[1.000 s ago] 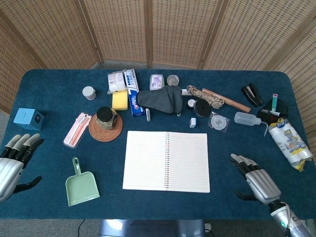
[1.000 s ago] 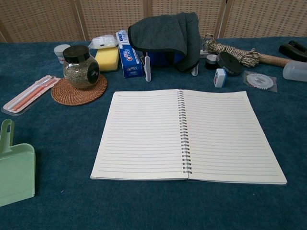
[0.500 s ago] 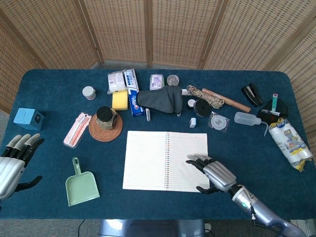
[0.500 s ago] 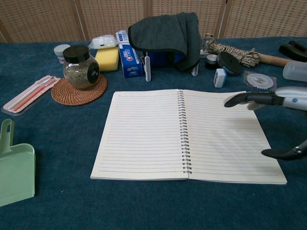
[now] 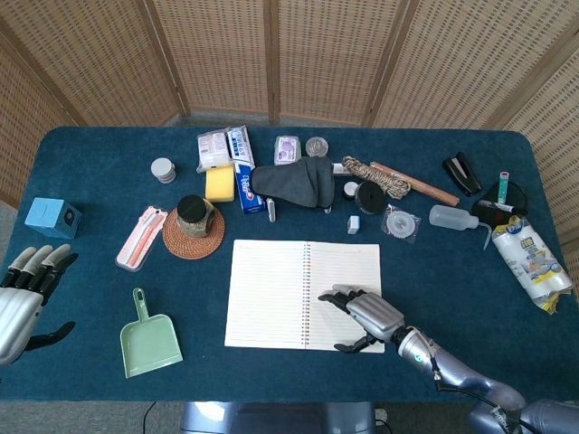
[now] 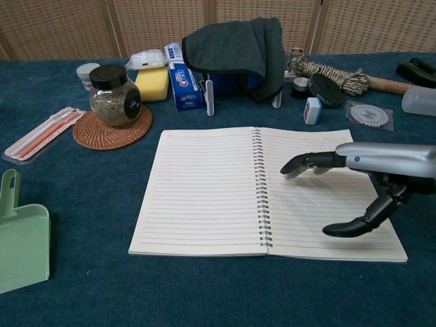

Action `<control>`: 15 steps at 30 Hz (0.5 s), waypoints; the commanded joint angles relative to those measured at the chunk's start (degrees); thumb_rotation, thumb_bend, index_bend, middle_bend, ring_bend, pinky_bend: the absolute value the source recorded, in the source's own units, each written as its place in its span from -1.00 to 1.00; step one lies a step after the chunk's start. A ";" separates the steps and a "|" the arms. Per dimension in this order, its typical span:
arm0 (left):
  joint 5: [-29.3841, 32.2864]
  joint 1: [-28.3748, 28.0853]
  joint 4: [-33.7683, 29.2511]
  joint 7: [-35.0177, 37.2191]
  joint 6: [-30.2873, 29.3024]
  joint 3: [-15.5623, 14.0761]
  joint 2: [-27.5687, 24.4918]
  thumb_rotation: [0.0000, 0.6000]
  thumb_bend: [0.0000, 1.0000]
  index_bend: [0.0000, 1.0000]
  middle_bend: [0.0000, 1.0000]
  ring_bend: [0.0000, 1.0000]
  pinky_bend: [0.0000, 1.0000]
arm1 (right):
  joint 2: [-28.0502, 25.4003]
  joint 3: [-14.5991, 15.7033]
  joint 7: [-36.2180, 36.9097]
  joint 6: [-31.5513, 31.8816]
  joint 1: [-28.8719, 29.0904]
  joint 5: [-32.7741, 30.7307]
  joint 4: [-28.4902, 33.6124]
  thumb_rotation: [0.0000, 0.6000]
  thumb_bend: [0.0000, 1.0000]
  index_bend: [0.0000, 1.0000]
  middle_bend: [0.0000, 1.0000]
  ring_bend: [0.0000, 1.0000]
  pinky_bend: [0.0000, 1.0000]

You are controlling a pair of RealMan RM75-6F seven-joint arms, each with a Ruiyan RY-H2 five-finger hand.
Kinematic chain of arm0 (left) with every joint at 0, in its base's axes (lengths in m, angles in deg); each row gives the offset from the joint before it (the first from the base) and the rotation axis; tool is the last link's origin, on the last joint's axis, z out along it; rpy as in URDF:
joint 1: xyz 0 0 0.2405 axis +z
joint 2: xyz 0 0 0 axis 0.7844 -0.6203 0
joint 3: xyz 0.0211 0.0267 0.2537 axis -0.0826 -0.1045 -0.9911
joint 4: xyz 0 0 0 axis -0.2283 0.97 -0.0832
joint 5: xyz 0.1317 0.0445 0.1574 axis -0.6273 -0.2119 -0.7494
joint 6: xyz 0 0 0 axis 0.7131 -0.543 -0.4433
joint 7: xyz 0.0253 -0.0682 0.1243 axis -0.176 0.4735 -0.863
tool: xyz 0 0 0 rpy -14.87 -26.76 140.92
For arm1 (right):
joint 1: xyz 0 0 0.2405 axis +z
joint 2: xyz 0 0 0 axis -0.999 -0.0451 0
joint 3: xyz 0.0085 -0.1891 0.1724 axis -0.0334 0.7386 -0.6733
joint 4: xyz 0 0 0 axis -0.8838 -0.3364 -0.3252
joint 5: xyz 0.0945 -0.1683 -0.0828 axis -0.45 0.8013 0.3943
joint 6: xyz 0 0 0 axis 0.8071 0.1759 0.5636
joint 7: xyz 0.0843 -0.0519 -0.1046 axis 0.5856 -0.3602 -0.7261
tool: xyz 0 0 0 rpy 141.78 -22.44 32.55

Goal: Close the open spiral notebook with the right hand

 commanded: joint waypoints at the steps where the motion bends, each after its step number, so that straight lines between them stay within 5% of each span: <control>1: 0.01 -0.02 -0.09 -0.02 0.05 -0.01 0.02 1.00 -0.70 -1.00 -1.00 -1.00 -0.98 | 0.03 0.66 -0.18 -0.79 0.46 -0.89 -0.31 0.42 -0.42 -0.81 -0.57 -0.89 -0.78; 15: -0.70 -0.26 -1.10 -1.14 0.46 -0.16 0.65 1.00 -0.70 -1.00 -1.00 -1.00 -0.98 | -5.32 5.57 -2.33 2.15 -1.64 0.08 1.88 0.41 -0.42 -0.74 -0.35 -0.68 -0.49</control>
